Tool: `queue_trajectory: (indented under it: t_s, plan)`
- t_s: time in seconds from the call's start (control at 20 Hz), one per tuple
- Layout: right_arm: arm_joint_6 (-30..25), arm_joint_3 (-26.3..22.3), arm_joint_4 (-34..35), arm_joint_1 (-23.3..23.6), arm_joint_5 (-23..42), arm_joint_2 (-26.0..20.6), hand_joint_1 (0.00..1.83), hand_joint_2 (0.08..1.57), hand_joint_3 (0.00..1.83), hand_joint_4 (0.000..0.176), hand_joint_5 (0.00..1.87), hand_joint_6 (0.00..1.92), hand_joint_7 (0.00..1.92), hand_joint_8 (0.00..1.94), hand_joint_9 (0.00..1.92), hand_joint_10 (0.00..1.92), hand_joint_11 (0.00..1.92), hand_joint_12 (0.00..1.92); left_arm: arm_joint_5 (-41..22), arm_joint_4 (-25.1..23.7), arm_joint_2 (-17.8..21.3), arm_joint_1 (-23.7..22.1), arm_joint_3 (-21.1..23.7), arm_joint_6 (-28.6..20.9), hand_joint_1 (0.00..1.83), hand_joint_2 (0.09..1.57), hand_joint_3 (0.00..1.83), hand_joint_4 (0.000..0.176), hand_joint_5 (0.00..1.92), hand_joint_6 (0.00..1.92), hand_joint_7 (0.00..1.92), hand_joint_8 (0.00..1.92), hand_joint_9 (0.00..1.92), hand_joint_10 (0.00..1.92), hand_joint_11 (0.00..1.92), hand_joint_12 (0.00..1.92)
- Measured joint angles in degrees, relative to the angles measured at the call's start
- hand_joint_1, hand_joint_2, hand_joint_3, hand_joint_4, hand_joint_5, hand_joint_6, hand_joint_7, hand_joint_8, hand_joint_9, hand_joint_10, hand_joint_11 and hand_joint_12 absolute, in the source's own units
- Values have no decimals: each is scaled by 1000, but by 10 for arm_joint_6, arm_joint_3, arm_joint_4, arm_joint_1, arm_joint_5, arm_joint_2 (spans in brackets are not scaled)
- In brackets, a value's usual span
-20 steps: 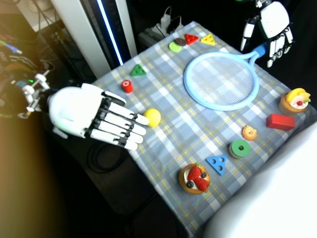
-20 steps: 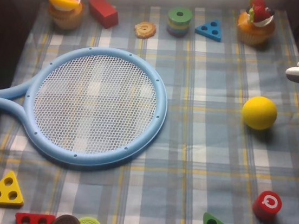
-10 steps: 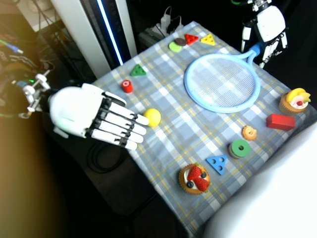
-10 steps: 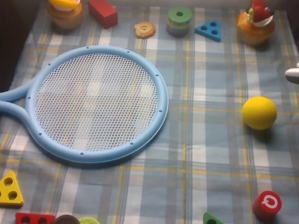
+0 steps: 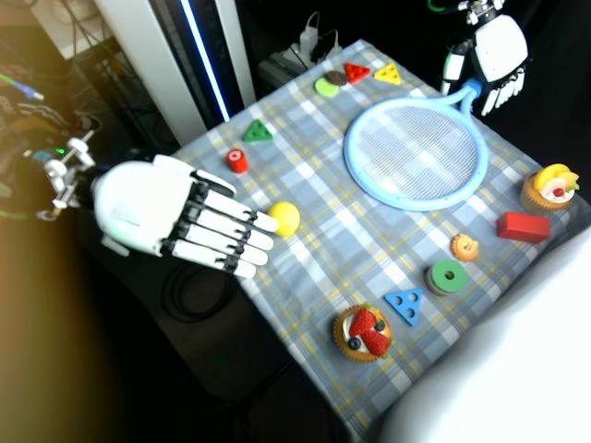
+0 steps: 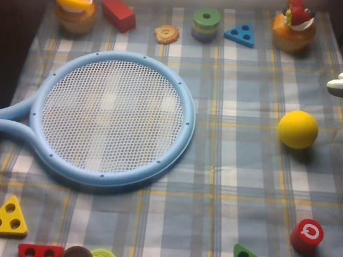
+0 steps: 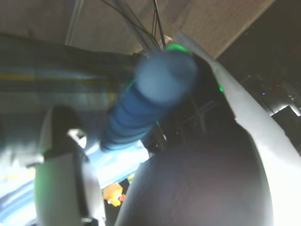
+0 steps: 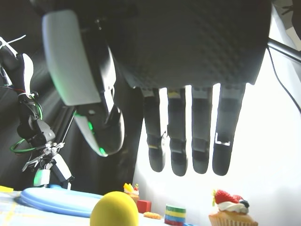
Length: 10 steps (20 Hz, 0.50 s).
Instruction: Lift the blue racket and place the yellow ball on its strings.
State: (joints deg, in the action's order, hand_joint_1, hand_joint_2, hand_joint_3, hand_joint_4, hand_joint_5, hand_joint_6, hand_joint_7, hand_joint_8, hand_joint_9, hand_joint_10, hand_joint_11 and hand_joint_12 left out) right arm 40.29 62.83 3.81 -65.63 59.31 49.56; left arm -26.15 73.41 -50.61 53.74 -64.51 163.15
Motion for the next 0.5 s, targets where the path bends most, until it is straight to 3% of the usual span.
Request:
queue_trajectory:
  t_s: [0.05,0.1,0.15,0.2,0.25,0.3,0.35,0.4,0.45,0.5]
  plan:
    - [0,0,0,0,0,0,439,1407,1,0,499,1,478,1,372,3,101,776,-3,-11,0,-1,4,-3,1070,1369,8,0,987,1919,1109,1921,1027,1921,830,1921]
    - [-1,0,0,0,0,0,433,1408,1,7,492,0,475,0,368,0,91,776,-4,-15,0,-1,6,-8,1069,1344,0,0,1097,1921,1233,1921,1144,1921,905,1921]
    - [-2,0,1,-3,1,0,433,1410,2,0,495,2,480,2,375,4,94,779,-5,-24,2,-1,12,-19,1205,1300,0,0,1171,1921,1359,1921,1366,1921,1164,1921]
    - [-2,0,1,-4,0,0,430,1404,0,6,498,3,482,3,377,4,95,780,-6,-29,3,-1,16,-31,1088,1315,0,0,1217,1921,1466,1921,1534,1921,1428,1921]
    - [-4,0,1,-4,-1,0,429,1407,1,3,498,3,481,3,375,3,93,782,-5,-40,9,-1,24,-45,1157,1332,3,0,1186,1921,1434,1921,1526,1921,1464,1921]
    - [-5,0,1,-4,0,1,415,1406,1,11,496,1,479,1,371,1,84,790,-9,-58,17,-1,31,-73,1069,1363,9,0,1161,1921,1427,1921,1532,1921,1528,1921]
    - [-6,0,1,-5,1,1,432,1409,0,5,495,0,474,0,370,0,78,797,-18,-75,26,0,40,-98,1105,1367,5,0,1126,1921,1417,1921,1563,1921,1616,1921]
    - [-6,0,2,-8,4,1,434,1409,0,8,490,0,471,0,370,0,76,800,-30,-93,40,2,53,-126,1022,1387,11,0,1118,1921,1414,1921,1580,1921,1657,1921]
    - [-6,0,3,-8,3,1,419,1409,1,10,491,0,472,0,369,0,74,805,-44,-106,51,5,63,-141,1102,1397,7,0,1068,1921,1404,1921,1605,1921,1672,1921]
    - [-7,0,5,-10,3,1,417,1412,2,13,488,0,472,1,368,0,71,804,-64,-128,64,14,78,-166,1321,1333,0,79,931,1921,1297,1921,1545,1921,1553,1921]
